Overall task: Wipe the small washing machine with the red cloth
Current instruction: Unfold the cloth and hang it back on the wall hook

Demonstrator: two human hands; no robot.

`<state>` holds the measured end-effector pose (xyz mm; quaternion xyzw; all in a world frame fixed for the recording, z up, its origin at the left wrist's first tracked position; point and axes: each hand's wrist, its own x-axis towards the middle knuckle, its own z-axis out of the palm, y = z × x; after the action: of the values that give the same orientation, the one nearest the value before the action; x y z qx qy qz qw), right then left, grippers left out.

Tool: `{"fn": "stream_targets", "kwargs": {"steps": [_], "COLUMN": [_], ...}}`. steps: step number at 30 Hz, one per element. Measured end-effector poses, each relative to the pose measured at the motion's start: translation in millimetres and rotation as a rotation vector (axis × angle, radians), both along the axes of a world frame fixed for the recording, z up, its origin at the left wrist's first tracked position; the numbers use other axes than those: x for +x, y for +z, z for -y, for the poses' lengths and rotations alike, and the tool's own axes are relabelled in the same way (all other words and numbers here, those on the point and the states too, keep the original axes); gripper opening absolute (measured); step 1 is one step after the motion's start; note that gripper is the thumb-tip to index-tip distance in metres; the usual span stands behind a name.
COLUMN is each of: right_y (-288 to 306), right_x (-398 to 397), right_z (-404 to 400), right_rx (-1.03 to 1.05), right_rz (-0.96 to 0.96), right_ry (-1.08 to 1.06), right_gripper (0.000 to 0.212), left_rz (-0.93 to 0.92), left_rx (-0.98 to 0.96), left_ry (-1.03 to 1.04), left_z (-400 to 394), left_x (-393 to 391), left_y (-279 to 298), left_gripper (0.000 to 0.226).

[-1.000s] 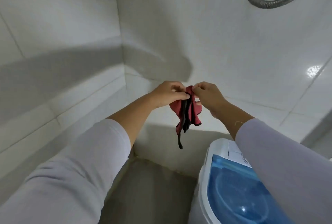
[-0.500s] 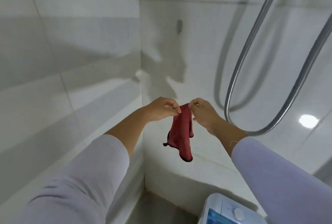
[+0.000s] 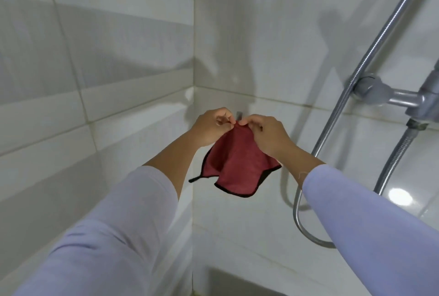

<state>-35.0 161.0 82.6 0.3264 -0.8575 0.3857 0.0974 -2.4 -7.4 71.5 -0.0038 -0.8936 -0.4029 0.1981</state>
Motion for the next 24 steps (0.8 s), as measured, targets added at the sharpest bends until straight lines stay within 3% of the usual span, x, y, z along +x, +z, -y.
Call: {"fn": "stream_targets", "kwargs": {"steps": [9,13,17,24], "right_y": [-22.8,-37.4,-51.2,-56.2], "right_x": [-40.0,-46.7,-49.1,-40.9], "right_z": [33.5,37.4,42.7,42.7], "right_rx": [0.256,0.269,0.155,-0.039], "right_rz": [-0.225,-0.268,-0.222,0.056], "right_ry": [-0.158,-0.216,-0.253,-0.212], "right_gripper": [0.039,0.037,0.036,0.038], "left_rz": [-0.003,-0.034,-0.038,0.057], "left_rx": [-0.049,0.049,0.157,0.392], "left_ry": [0.204,0.202,0.219,0.257], "left_z": [6.3,4.0,2.2,-18.1], "left_x": [-53.1,-67.2,-71.3,-56.3], "left_y": [-14.8,-30.7,-47.2,-68.0], "left_gripper": [0.019,0.02,0.014,0.02]}}
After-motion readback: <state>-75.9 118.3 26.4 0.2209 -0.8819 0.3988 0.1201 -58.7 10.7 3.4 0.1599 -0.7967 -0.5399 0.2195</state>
